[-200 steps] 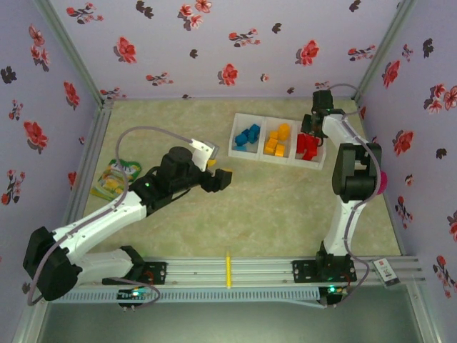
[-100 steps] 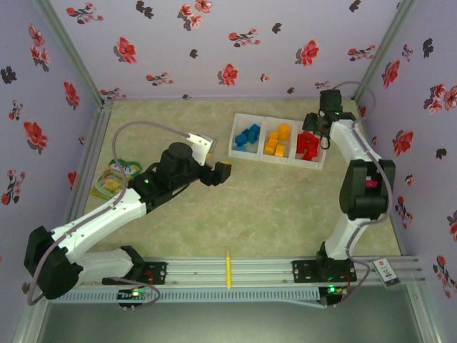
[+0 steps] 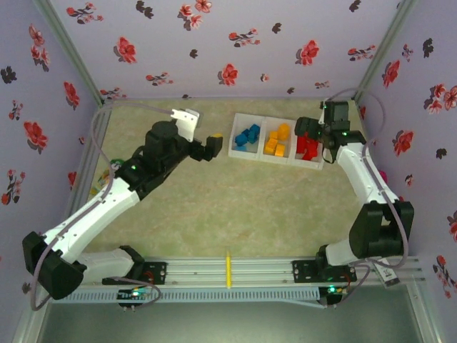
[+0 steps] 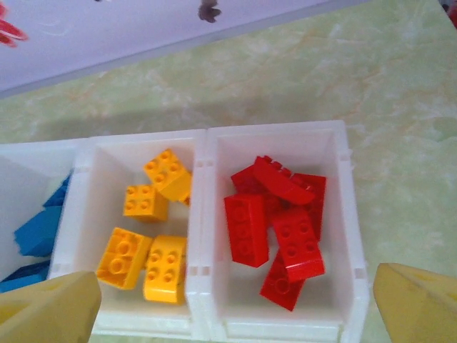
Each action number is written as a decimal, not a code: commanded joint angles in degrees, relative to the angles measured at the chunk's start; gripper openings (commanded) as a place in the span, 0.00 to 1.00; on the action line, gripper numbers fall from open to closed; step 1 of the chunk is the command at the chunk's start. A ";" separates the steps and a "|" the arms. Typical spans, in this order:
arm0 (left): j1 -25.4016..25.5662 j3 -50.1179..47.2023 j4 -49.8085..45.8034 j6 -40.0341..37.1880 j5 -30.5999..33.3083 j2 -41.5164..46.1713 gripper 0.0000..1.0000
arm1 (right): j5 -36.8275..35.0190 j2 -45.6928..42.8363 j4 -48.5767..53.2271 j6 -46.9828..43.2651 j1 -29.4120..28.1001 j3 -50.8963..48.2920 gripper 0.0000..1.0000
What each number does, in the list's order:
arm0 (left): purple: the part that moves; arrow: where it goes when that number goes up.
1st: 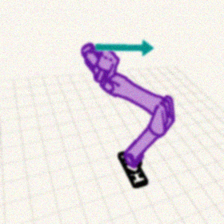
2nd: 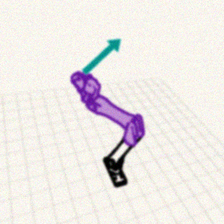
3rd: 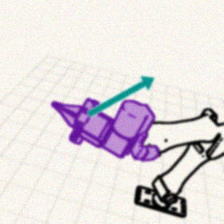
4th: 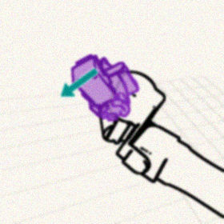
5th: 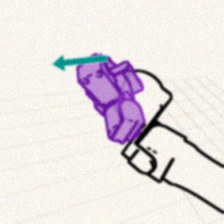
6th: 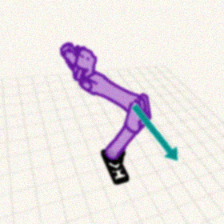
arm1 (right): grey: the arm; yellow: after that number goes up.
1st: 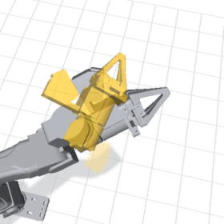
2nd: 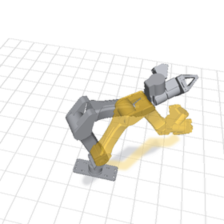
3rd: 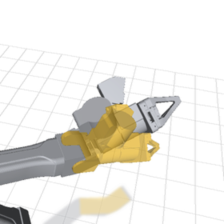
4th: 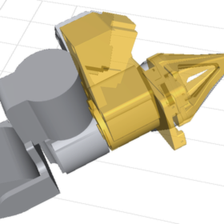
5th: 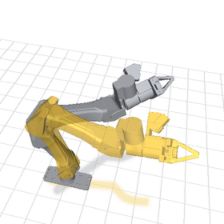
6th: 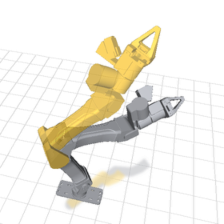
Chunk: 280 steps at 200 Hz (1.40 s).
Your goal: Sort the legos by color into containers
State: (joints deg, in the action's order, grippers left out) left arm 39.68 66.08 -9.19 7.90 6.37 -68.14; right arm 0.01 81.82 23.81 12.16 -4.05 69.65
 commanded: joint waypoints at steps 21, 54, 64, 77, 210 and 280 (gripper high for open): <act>-5.94 3.67 -6.81 -1.87 2.93 -1.02 1.00 | 2.73 -4.28 -2.57 -2.43 -0.08 -1.34 1.00; -9.61 4.92 -11.66 -0.07 5.26 -0.50 1.00 | 2.42 -5.26 -1.12 -2.58 -0.08 -0.63 0.99; -10.71 5.03 -13.04 0.46 5.81 0.06 1.00 | 1.78 -5.45 -0.81 -2.58 -0.08 -0.53 1.00; -12.21 5.36 -15.19 0.98 5.85 0.78 1.00 | 0.25 -5.83 -0.49 -2.19 -0.01 -0.78 1.00; -40.14 -20.87 -5.83 10.77 22.31 9.90 1.00 | -9.83 -9.08 -7.09 1.57 0.80 -10.99 1.00; -40.69 -42.11 36.44 1.89 18.69 2.64 1.00 | -17.99 -11.60 -21.14 -1.34 0.80 -21.66 1.00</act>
State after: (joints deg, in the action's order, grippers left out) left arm -0.45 27.29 7.64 12.93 25.87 -63.42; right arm -12.58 71.99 10.04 12.05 -3.64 50.98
